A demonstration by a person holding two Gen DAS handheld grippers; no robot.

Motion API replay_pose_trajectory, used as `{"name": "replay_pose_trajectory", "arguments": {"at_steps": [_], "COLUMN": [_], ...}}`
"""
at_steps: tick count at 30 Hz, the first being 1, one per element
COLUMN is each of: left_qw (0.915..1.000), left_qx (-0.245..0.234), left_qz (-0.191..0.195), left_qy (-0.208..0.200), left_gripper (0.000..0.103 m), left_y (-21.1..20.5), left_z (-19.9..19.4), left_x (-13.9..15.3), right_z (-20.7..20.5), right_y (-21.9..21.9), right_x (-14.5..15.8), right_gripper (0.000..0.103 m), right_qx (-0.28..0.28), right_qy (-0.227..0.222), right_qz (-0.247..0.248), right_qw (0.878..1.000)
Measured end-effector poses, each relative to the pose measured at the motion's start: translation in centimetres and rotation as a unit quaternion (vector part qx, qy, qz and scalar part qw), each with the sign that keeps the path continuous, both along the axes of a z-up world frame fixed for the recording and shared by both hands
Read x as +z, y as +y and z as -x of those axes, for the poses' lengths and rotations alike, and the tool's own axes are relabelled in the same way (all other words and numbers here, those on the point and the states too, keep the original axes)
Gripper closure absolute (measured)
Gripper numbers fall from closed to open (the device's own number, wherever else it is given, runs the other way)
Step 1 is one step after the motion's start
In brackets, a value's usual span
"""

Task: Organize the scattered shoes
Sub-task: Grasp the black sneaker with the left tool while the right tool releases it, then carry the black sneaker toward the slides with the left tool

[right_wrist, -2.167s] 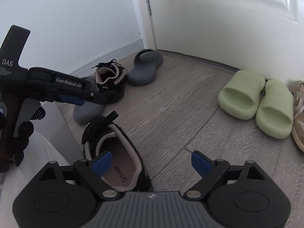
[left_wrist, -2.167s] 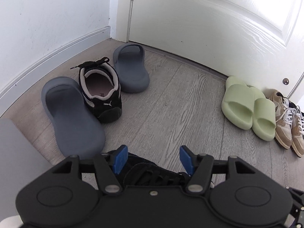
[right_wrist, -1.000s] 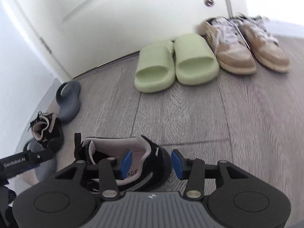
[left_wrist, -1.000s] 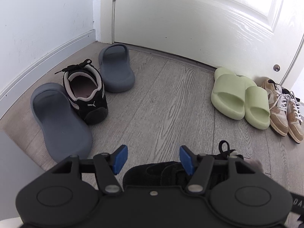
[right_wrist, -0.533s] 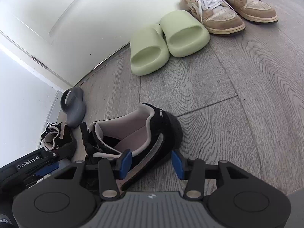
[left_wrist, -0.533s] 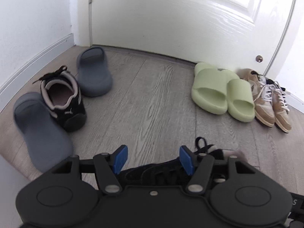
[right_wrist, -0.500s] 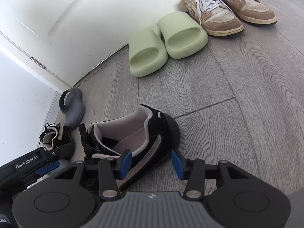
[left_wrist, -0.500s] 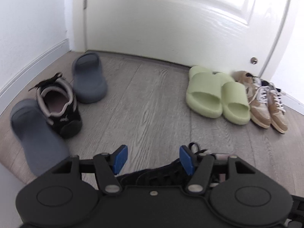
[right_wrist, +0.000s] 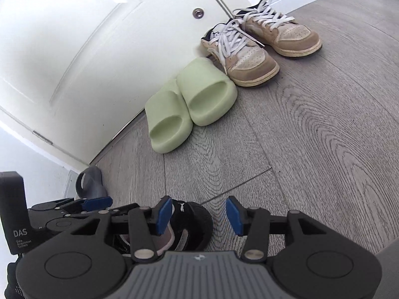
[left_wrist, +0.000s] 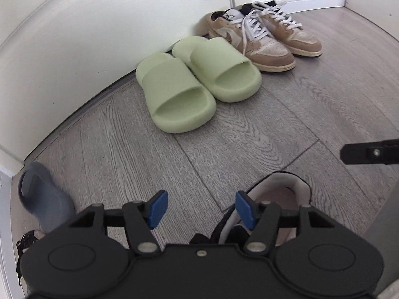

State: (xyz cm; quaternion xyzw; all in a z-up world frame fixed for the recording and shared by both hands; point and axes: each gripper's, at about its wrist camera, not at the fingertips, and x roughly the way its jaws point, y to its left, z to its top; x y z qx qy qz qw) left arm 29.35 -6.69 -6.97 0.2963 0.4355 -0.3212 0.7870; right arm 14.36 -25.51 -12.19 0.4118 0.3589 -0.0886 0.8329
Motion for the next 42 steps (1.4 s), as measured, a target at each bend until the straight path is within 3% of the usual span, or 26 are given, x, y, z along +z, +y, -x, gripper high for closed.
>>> {"name": "replay_pose_trajectory", "arguments": {"at_steps": [2,10,11,12,16,19,22,24,26,28,29,30,32,35,36,37,42], "left_qw": [0.9998,0.9888,0.9891,0.9908,0.9961,0.9871,0.9563,0.9262,0.8819,0.8301,0.8099,0.7956,0.7543,0.7112,0.7029,0.7,0.6996], "left_qx": [-0.014,-0.072,-0.068,-0.06,0.039,0.13,0.27,0.354,0.435,0.505,0.53,0.547,0.59,0.625,0.63,0.63,0.617], "left_qz": [-0.011,-0.13,-0.129,-0.117,-0.044,0.0,0.04,0.07,0.118,0.16,0.174,0.182,0.209,0.235,0.242,0.246,0.263], "left_qy": [0.013,0.012,0.018,0.032,0.067,0.093,0.105,0.111,0.14,0.174,0.182,0.186,0.199,0.22,0.225,0.229,0.245], "left_gripper": [0.042,0.042,0.042,0.06,0.066,0.069,0.07,0.072,0.073,0.073,0.073,0.073,0.073,0.074,0.074,0.074,0.074], "left_y": [0.0,-4.2,-4.3,-4.2,-2.7,-1.7,0.1,1.7,3.9,6.1,6.8,7.3,8.2,8.0,7.6,7.1,3.3], "left_z": [0.2,1.2,1.1,0.9,-0.1,-1.1,-3.0,-4.3,-5.5,-6.3,-6.5,-6.6,-6.8,-6.7,-6.7,-6.6,-5.7], "left_x": [-0.1,-5.4,-6.1,-6.6,-6.5,-6.3,-6.2,-6.0,-5.9,-6.1,-6.1,-6.1,-6.1,-6.3,-6.4,-6.4,-6.6], "right_z": [-0.1,-0.5,-0.5,-0.4,-0.3,-0.4,-0.4,-0.3,-0.2,-0.2,-0.2,-0.3,-0.4,-0.3,-0.3,-0.3,-0.1], "right_y": [-0.1,1.6,1.5,1.4,0.9,0.9,1.0,0.9,0.7,0.5,0.5,0.4,0.5,0.5,0.4,0.3,-0.3], "right_x": [-0.1,0.6,0.6,0.6,0.3,0.3,0.5,0.6,0.6,0.6,0.5,0.5,0.6,0.9,1.0,1.1,1.3], "right_gripper": [0.053,0.053,0.053,0.053,0.053,0.053,0.053,0.053,0.053,0.053,0.053,0.053,0.053,0.053,0.053,0.053,0.053], "right_qx": [0.0,0.043,0.041,0.038,0.025,0.025,0.027,0.026,0.02,0.015,0.013,0.012,0.013,0.015,0.014,0.014,0.004], "right_qy": [0.001,-0.013,-0.013,-0.011,-0.004,-0.006,-0.012,-0.015,-0.015,-0.016,-0.016,-0.016,-0.018,-0.023,-0.024,-0.026,-0.03], "right_qz": [-0.007,0.018,0.019,0.016,0.005,-0.002,0.002,0.005,0.004,-0.002,-0.004,-0.006,-0.005,-0.001,0.001,0.003,0.003], "right_qw": [1.0,0.999,0.999,0.999,1.0,1.0,1.0,1.0,1.0,1.0,1.0,1.0,1.0,1.0,1.0,1.0,1.0]}}
